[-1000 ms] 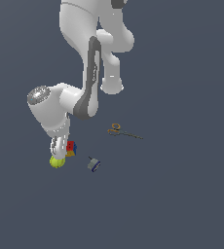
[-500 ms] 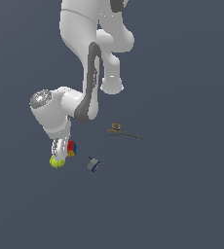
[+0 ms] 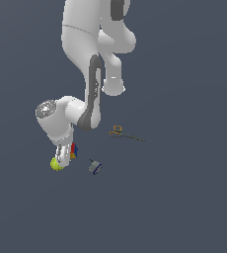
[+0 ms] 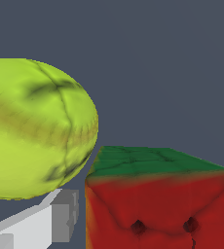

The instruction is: Pick up a designated object from a clutter of objects.

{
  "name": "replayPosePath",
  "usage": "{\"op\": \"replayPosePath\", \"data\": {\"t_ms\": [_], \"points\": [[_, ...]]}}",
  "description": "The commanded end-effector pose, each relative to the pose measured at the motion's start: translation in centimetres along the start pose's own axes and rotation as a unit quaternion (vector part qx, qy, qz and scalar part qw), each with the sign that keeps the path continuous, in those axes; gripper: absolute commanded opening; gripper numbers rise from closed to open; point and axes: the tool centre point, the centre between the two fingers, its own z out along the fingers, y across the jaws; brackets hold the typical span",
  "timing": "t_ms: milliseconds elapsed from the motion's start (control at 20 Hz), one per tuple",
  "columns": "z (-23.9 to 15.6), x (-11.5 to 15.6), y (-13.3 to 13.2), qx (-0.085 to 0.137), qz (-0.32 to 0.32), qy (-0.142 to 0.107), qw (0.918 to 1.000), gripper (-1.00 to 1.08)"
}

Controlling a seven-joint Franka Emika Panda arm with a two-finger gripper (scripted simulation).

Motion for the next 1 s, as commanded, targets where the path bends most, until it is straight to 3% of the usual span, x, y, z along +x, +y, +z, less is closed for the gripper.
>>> {"op": "replayPosePath", "data": {"t_ms": [0, 600, 950], "points": [[0.1, 0.0, -0.1, 0.001, 0.0, 0.0, 1.0, -1.0], [0.0, -0.1, -0.1, 0.001, 0.0, 0.0, 1.0, -1.0], [-1.3, -1.5, 0.3, 0.001, 0.0, 0.0, 1.0, -1.0]]}}
